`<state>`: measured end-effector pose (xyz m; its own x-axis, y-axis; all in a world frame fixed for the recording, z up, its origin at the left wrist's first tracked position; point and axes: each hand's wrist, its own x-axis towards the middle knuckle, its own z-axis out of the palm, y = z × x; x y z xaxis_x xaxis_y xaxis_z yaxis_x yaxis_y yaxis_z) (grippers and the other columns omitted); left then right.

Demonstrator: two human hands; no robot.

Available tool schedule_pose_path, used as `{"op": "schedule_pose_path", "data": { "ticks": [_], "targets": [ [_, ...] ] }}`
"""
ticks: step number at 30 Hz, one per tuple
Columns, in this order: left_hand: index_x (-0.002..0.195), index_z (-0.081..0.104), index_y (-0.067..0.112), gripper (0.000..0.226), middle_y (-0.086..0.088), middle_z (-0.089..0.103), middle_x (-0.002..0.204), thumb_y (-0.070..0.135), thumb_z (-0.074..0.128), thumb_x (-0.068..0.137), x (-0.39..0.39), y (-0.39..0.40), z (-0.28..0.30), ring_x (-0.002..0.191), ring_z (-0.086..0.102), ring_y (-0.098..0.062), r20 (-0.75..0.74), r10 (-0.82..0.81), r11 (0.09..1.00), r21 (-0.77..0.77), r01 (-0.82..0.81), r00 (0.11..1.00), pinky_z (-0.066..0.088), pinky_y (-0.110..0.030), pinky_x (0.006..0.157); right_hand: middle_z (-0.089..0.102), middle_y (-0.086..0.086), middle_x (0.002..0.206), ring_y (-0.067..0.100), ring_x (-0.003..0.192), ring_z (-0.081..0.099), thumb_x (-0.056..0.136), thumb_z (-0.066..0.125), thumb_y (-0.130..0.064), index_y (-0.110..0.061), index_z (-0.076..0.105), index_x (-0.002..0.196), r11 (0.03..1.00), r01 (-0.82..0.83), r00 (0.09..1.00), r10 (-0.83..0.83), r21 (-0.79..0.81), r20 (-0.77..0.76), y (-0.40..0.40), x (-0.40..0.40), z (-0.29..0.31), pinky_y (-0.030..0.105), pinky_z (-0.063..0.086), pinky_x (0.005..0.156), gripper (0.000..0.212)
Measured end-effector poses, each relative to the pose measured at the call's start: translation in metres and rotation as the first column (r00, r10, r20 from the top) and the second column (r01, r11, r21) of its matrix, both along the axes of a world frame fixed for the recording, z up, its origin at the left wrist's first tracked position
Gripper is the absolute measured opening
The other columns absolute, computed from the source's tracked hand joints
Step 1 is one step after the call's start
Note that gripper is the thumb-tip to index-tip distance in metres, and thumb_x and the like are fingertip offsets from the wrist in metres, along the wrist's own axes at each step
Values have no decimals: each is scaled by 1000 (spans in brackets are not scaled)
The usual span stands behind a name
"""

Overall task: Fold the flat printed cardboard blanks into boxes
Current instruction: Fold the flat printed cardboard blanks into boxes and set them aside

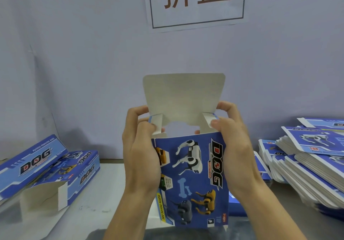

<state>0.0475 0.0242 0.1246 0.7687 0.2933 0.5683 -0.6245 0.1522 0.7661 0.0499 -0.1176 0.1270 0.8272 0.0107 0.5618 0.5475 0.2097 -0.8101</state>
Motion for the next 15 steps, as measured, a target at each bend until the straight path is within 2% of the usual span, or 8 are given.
{"op": "schedule_pose_path", "data": {
  "ticks": [2, 4, 6, 8, 11, 13, 15],
  "targets": [
    [89, 60, 29, 19, -15, 68, 90, 26, 42, 81, -1, -1, 0, 65, 68, -22, 16, 12, 1000, 9, -12, 1000, 49, -35, 51, 55, 29, 88, 32, 62, 55, 79, 47, -31, -34, 56, 101, 1000, -7, 1000, 7, 30, 15, 1, 1, -1, 42, 45, 55, 24],
    [98, 61, 32, 27, -11, 69, 93, 26, 41, 81, 0, 1, 0, 64, 68, -18, 3, 7, 1000, 19, -7, 1000, 51, -35, 49, 58, 28, 93, 34, 65, 56, 79, 46, -32, -35, 57, 106, 1000, -10, 1000, 10, 19, 19, 1, 3, -2, 45, 47, 57, 29],
    [113, 61, 39, 40, -3, 70, 99, 27, 40, 81, 0, 2, 1, 68, 72, -17, -17, -8, 999, 31, 9, 1000, 56, -33, 52, 64, 20, 94, 33, 68, 58, 79, 45, -33, -38, 57, 113, 1000, -17, 1000, 17, 5, 5, 0, 4, -2, 48, 49, 60, 37],
    [119, 59, 44, 46, 3, 71, 100, 28, 39, 81, 1, 3, 2, 77, 75, -21, -32, -39, 999, 34, 40, 999, 58, -33, 55, 65, 8, 83, 24, 62, 59, 78, 44, -33, -44, 59, 113, 998, -58, 998, 58, 0, -24, 0, 3, -1, 41, 49, 55, 39],
    [119, 59, 43, 47, 6, 72, 100, 29, 41, 79, -1, 5, 5, 82, 76, -23, -60, -63, 998, 10, 64, 996, 60, -37, 59, 64, 4, 76, 15, 54, 60, 77, 46, -32, -46, 60, 110, 989, -145, 988, 145, 5, -48, -4, 5, 0, 29, 50, 48, 38],
    [116, 59, 42, 44, 8, 73, 96, 30, 42, 78, -2, 6, 6, 80, 76, -20, -81, -57, 998, 2, 57, 995, 60, -37, 59, 65, 4, 74, 16, 57, 63, 76, 47, -31, -45, 59, 109, 982, -189, 980, 188, 2, -60, -7, 4, -1, 29, 52, 51, 38],
    [114, 57, 39, 41, 10, 73, 90, 29, 42, 77, -3, 5, 7, 72, 74, -15, -82, -43, 999, 4, 43, 996, 58, -32, 54, 67, 9, 81, 22, 66, 67, 78, 49, -33, -39, 58, 112, 960, -277, 957, 279, 45, -80, -7, -4, 0, 35, 56, 57, 36]
  ]
}}
